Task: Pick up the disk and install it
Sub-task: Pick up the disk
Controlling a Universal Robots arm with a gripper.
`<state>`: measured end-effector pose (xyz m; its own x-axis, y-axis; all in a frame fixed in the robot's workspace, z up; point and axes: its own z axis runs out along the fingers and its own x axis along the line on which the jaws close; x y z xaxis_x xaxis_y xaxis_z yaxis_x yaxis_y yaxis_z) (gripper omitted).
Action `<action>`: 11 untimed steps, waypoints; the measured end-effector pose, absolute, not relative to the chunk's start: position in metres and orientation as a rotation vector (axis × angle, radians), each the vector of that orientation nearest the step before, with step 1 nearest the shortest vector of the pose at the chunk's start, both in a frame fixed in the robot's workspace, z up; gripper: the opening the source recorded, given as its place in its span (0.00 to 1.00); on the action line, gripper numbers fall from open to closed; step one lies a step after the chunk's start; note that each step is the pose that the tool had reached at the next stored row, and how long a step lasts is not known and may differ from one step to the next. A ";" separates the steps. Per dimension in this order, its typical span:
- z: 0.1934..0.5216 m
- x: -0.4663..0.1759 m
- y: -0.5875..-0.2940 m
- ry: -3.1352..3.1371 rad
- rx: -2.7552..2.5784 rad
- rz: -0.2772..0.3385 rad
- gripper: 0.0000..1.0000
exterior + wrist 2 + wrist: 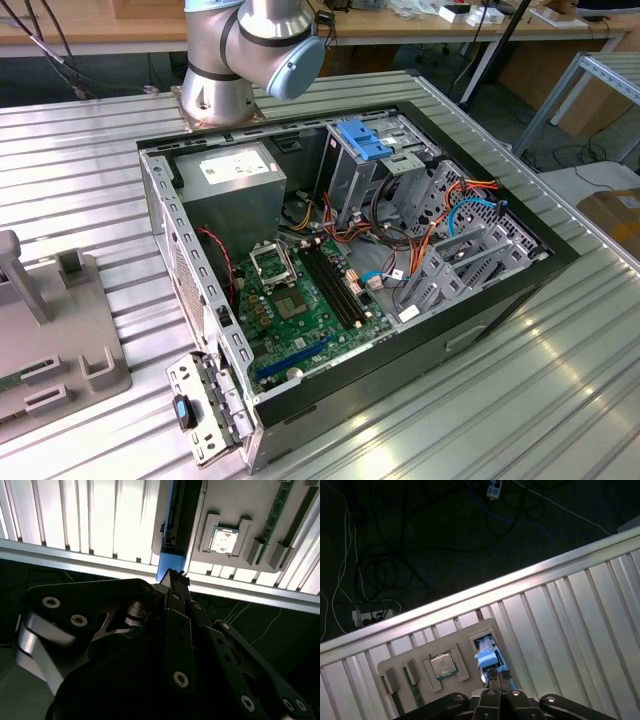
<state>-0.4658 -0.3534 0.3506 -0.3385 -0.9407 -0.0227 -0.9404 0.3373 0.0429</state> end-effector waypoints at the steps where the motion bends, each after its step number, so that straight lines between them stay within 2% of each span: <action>1: 0.351 -0.466 -0.353 -2.535 1.843 -0.075 0.11; 11: 0.350 -0.465 -0.353 -2.251 2.171 -0.073 0.11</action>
<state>-0.4653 -0.3534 0.3498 -0.0363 -0.9991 -0.0228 -0.9985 0.0353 0.0430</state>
